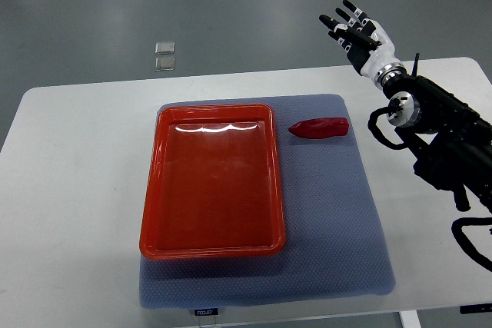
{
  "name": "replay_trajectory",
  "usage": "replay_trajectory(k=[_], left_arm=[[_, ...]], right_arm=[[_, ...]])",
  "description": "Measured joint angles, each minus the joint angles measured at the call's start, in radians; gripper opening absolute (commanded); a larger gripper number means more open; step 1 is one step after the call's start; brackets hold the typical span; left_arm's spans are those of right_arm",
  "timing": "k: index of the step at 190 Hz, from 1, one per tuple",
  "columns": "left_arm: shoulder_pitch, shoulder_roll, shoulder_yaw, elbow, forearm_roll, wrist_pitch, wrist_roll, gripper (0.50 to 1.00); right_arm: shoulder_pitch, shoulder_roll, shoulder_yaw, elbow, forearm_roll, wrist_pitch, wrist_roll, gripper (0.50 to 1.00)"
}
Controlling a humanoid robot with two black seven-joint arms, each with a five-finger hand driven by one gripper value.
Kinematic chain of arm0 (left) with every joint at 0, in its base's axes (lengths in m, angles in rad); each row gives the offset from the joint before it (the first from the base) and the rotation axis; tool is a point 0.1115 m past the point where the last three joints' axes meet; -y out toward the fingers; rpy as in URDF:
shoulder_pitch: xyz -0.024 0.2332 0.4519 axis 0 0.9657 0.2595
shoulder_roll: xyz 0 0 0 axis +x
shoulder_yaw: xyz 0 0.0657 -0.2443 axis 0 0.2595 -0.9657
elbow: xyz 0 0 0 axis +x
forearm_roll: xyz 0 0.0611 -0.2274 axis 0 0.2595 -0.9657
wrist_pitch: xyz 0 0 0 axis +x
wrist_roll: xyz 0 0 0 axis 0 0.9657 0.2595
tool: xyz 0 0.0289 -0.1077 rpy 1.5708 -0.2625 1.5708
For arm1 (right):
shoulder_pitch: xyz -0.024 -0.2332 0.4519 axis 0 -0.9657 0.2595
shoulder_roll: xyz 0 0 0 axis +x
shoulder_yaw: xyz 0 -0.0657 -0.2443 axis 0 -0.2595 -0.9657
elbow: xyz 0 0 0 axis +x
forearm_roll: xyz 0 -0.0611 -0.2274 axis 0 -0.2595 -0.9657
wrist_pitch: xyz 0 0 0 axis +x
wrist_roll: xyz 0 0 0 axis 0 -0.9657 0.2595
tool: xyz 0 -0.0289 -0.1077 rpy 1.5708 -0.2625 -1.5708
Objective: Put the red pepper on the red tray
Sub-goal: 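Swing the right hand over the red pepper, fingers pointing down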
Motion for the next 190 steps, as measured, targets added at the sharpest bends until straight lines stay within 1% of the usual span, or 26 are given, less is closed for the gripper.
replay_trajectory(k=[29, 45, 59, 80, 123, 138, 155, 174, 190], left_arm=[[0.0, 0.0, 0.0, 0.0, 0.0, 0.0, 0.0, 1.0], [0.0, 0.0, 0.0, 0.0, 0.0, 0.0, 0.0, 1.0], [0.0, 0.0, 0.0, 0.0, 0.0, 0.0, 0.0, 1.0], [0.0, 0.0, 0.0, 0.0, 0.0, 0.0, 0.0, 1.0], [0.0, 0.0, 0.0, 0.0, 0.0, 0.0, 0.0, 1.0], [0.0, 0.0, 0.0, 0.0, 0.0, 0.0, 0.0, 1.0], [0.0, 0.0, 0.0, 0.0, 0.0, 0.0, 0.0, 1.0], [0.0, 0.0, 0.0, 0.0, 0.0, 0.0, 0.0, 1.0], [0.0, 0.0, 0.0, 0.0, 0.0, 0.0, 0.0, 1.0]], right_arm=[[0.001, -0.005, -0.005, -0.001, 0.0, 0.003, -0.005, 0.924], [0.023, -0.011, -0.068, 0.0, -0.02, 0.001, -0.009, 0.924], [0.066, -0.022, -0.176, 0.002, -0.048, -0.016, -0.01, 0.926], [0.153, -0.044, -0.4, 0.005, -0.085, -0.048, -0.009, 0.924], [0.294, -0.053, -0.723, -0.001, -0.218, -0.043, -0.008, 0.924], [0.332, -0.054, -0.825, 0.001, -0.287, -0.021, -0.008, 0.924], [0.361, -0.058, -0.926, 0.001, -0.361, 0.026, -0.009, 0.924], [0.39, -0.075, -0.995, 0.003, -0.418, 0.078, -0.011, 0.924], [0.411, -0.091, -1.05, 0.014, -0.461, 0.107, -0.012, 0.924]])
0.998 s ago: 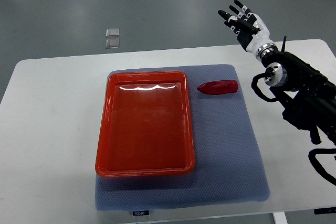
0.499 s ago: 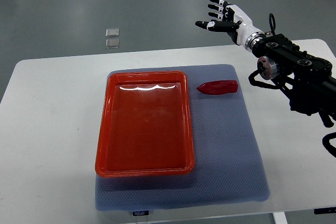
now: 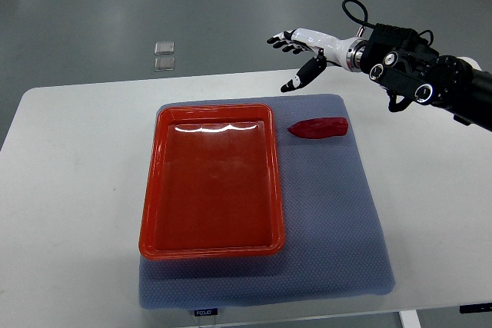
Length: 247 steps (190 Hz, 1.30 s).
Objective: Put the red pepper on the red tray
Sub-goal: 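Swing the right hand over the red pepper, fingers pointing down, then lower the right hand onto the red pepper and close fingers around it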
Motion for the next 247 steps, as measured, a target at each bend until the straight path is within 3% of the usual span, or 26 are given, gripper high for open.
replay_trajectory(k=[80, 115, 179, 247], left_arm=[[0.0, 0.0, 0.0, 0.0, 0.0, 0.0, 0.0, 1.0], [0.0, 0.0, 0.0, 0.0, 0.0, 0.0, 0.0, 1.0], [0.0, 0.0, 0.0, 0.0, 0.0, 0.0, 0.0, 1.0], [0.0, 0.0, 0.0, 0.0, 0.0, 0.0, 0.0, 1.0]], right_arm=[[0.054, -0.028, -0.313, 0.097, -0.141, 0.014, -0.011, 0.924], [0.057, -0.028, -0.352, 0.11, -0.155, 0.009, -0.053, 0.921], [0.044, -0.01, -0.346, 0.113, -0.105, -0.001, -0.227, 0.917], [0.047, -0.002, -0.346, 0.148, 0.009, -0.004, -0.27, 0.907]])
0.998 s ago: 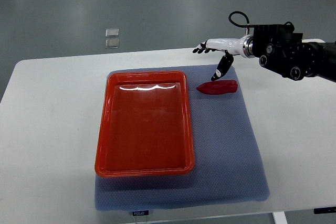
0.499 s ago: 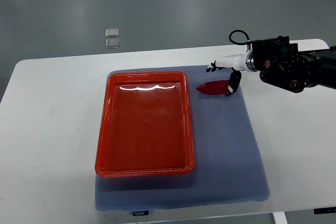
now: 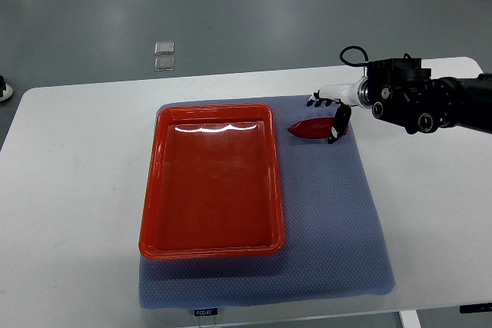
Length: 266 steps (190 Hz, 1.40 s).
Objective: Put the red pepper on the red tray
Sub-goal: 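Lower the right hand onto the red pepper and close fingers around it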
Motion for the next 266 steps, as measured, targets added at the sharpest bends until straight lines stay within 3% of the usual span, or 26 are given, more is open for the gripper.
replay_trajectory(k=[12, 32, 73, 131, 182, 266], left_arm=[[0.0, 0.0, 0.0, 0.0, 0.0, 0.0, 0.0, 1.0], [0.0, 0.0, 0.0, 0.0, 0.0, 0.0, 0.0, 1.0], [0.0, 0.0, 0.0, 0.0, 0.0, 0.0, 0.0, 1.0], [0.0, 0.0, 0.0, 0.0, 0.0, 0.0, 0.0, 1.0], [0.0, 0.0, 0.0, 0.0, 0.0, 0.0, 0.0, 1.0], [0.0, 0.0, 0.0, 0.0, 0.0, 0.0, 0.0, 1.0]], right_arm=[[-0.003, 0.006, 0.0, 0.002, 0.002, -0.004, 0.0, 0.901], [-0.003, 0.009, 0.0, 0.002, 0.003, -0.011, 0.0, 0.832], [-0.007, 0.01, 0.0, 0.002, -0.005, -0.013, 0.003, 0.766], [-0.014, 0.01, -0.002, 0.002, -0.027, -0.013, 0.005, 0.719], [-0.009, 0.01, -0.005, 0.002, -0.028, -0.014, 0.005, 0.55], [0.016, 0.005, -0.009, 0.002, -0.039, -0.013, 0.005, 0.541]])
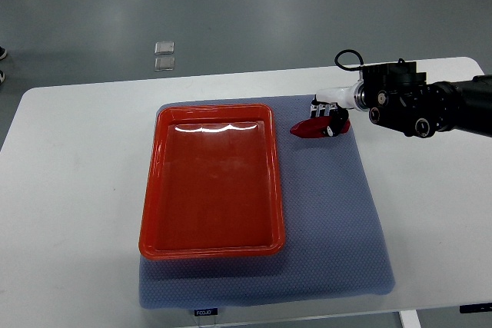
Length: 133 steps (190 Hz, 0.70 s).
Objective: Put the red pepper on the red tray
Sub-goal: 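Lower the right hand onto the red pepper and close fingers around it, then lift the pepper and carry it with the right hand over the tray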
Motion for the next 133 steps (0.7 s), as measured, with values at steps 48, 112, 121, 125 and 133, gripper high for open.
replay_trajectory(k=[48, 112, 121, 125, 133], left_arm=[[0.0, 0.0, 0.0, 0.0, 0.0, 0.0, 0.0, 1.0], [0.0, 0.0, 0.0, 0.0, 0.0, 0.0, 0.0, 1.0], [0.0, 0.0, 0.0, 0.0, 0.0, 0.0, 0.0, 1.0], [0.0, 0.0, 0.0, 0.0, 0.0, 0.0, 0.0, 1.0], [0.0, 0.0, 0.0, 0.0, 0.0, 0.0, 0.0, 1.0]], right_arm=[[0.067, 0.004, 0.013, 0.001, 0.003, -0.023, 0.007, 0.541], [0.118, 0.119, 0.065, 0.009, 0.004, -0.042, 0.045, 0.545], [0.124, 0.137, 0.074, 0.014, 0.004, -0.039, 0.049, 0.545], [0.126, 0.143, 0.076, 0.016, 0.004, -0.037, 0.051, 0.547], [0.131, 0.155, 0.079, 0.021, 0.004, -0.035, 0.059, 0.547]])
